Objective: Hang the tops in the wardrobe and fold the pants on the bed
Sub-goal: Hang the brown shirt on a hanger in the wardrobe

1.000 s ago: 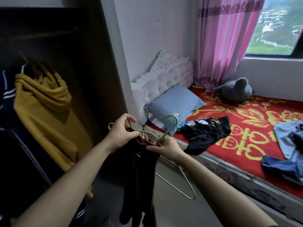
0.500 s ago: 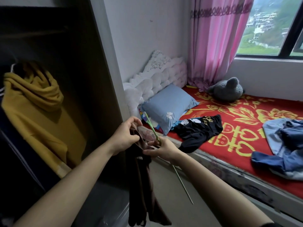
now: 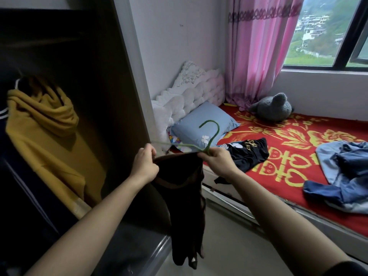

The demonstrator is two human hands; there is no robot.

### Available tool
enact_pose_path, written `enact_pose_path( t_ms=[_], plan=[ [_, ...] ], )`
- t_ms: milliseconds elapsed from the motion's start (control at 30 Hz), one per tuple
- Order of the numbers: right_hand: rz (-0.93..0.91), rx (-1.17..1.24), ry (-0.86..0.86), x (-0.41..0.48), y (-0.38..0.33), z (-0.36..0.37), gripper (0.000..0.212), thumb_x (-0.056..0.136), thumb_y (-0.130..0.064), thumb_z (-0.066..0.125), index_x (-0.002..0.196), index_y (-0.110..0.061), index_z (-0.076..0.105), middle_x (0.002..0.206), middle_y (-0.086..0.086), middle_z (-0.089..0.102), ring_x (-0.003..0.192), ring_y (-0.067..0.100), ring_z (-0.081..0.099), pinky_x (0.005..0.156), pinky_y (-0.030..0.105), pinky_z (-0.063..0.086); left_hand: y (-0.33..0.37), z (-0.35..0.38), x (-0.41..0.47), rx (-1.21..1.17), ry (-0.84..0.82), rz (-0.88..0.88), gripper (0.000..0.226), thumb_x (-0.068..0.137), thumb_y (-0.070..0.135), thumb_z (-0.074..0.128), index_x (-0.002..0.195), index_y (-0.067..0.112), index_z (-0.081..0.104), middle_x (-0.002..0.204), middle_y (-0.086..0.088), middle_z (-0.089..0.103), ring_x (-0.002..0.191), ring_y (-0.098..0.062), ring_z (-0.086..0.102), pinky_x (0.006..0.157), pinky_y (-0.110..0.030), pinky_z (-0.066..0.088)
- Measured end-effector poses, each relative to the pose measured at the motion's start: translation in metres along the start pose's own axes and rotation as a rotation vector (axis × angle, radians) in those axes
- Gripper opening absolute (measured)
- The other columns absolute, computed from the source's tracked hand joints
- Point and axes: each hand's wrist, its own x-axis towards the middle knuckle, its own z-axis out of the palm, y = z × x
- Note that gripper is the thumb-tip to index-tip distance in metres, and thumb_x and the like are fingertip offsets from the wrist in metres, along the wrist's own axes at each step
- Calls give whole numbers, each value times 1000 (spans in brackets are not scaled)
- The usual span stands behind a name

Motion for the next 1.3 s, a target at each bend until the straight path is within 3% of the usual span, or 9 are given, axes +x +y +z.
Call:
enact_pose_path(
  t_ms=[167,300,367,567,700,900,1067,1167,1300],
  plan=[
    [2,144,72,0,-3,-10,30,92,-26,68,69,-6,66,56,-5,45,52,8,39,57,28,32,-28,2,2,173,-80,-88,18,87,6,49,86,12,67,92,-11,61,88,-31,60,70,-32,48],
    [15,129,30,-8,-4,5,35,92,-25,67,59,-15,60,54,-11,42,55,5,38,56,29,29,-14,8,5,-697,-405,-435,29,78,-7,38,78,5,64,76,-17,59,72,-29,60,72,-40,51],
    [48,117,0,-11,-3,11,28,93,-27,67,75,-5,67,62,-5,50,63,7,45,61,29,33,-9,16,6,-810,-470,-448,16,69,-1,49,67,11,59,66,-11,52,59,-21,56,62,-35,47],
    [80,36,-37,-27,-2,7,28,100,-46,51,98,-23,69,70,-17,56,74,7,56,70,27,42,-14,35,27,-238,32,-251,27,86,21,51,64,6,55,72,-15,63,77,-35,61,57,-32,36],
    [24,8,-17,-44,-5,-11,29,101,-45,48,89,-30,70,77,0,71,70,21,71,67,40,60,-24,37,41,-106,45,-364,39,92,28,43,95,-1,69,108,-24,67,102,-41,61,82,-37,48],
    [-12,-52,-78,-55,-16,-31,31,100,-43,50,83,-33,73,70,9,67,60,14,62,57,27,49,-40,38,53,-81,39,-526,47,97,30,41,120,-6,60,126,-26,60,116,-41,57,94,-40,47],
    [5,-37,-204,-54,-29,-24,33,100,-45,51,87,-27,76,70,18,62,73,34,65,75,47,56,-43,35,55,-55,48,-490,39,97,28,50,123,-1,54,126,-23,60,116,-40,57,95,-44,51],
    [9,-65,-202,-43,-34,-7,34,101,-41,51,92,-21,77,51,-14,57,52,0,53,58,33,47,-34,39,52,-59,24,-305,23,95,21,52,110,5,59,115,-17,64,109,-36,60,86,-37,47],
    [56,-41,-198,-27,-39,25,38,100,-39,51,92,-13,77,39,-25,49,44,-8,50,48,18,39,-12,39,43,-200,-54,-14,14,90,20,57,76,17,58,73,-1,63,77,-27,62,61,-30,41]
  ],
)
